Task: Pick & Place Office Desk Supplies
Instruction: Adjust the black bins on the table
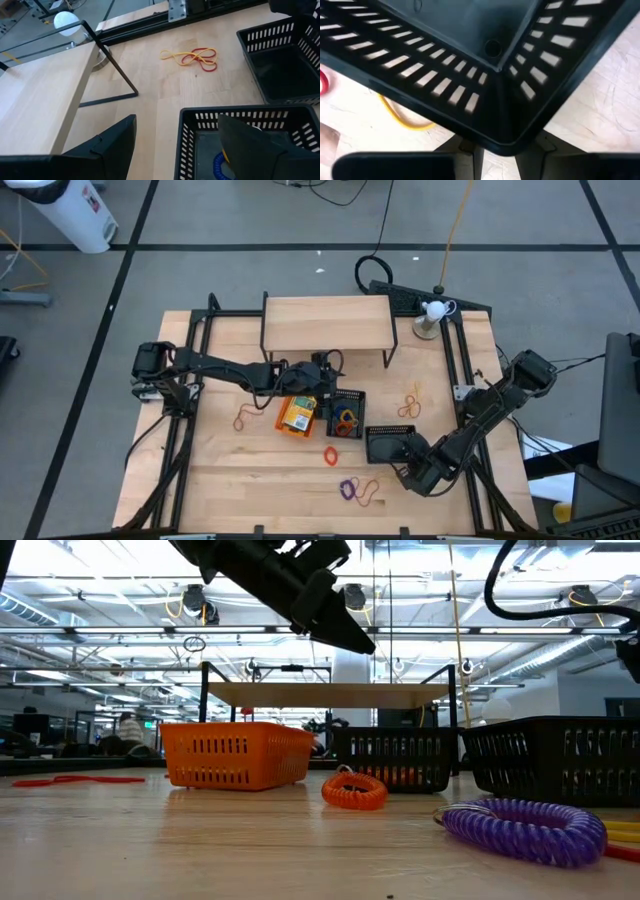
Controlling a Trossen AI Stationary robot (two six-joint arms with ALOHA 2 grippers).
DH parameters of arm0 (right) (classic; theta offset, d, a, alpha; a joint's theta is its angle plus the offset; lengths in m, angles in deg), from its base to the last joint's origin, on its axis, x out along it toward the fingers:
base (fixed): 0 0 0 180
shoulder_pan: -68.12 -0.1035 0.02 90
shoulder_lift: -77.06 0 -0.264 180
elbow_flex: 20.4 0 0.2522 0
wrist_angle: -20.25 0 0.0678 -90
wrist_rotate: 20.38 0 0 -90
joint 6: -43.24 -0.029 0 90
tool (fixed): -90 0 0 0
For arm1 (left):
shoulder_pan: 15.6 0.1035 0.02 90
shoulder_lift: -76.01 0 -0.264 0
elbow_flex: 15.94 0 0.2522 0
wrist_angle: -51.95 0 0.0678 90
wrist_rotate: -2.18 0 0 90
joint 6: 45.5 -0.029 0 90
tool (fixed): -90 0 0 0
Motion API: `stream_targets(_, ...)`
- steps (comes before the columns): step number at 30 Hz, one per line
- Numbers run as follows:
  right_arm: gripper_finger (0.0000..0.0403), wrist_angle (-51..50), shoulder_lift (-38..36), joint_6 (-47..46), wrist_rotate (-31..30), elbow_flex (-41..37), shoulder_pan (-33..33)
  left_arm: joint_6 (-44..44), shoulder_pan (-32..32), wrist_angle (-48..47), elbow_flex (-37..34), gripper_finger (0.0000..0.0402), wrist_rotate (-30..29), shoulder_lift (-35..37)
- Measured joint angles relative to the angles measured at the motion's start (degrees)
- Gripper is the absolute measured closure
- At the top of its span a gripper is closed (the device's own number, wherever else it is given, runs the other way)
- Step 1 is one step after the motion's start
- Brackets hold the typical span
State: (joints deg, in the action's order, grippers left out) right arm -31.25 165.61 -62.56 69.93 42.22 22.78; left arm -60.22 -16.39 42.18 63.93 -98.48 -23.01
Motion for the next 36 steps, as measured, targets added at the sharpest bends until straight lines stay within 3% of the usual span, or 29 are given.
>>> stream_targets(14, 0.0326, -11.27, 0.00, -1.13, -1.15, -0.02, 3.84, -0.04, 0.00, 0.02, 0.00, 0.0124, 0.00, -0.02)
stream_targets(36, 0.0331, -12.92, -0.02, 13.53, -26.30, -0.02, 16.76, -0.04, 0.02, 0.00, 0.00, 0.0124, 0.01, -0.02)
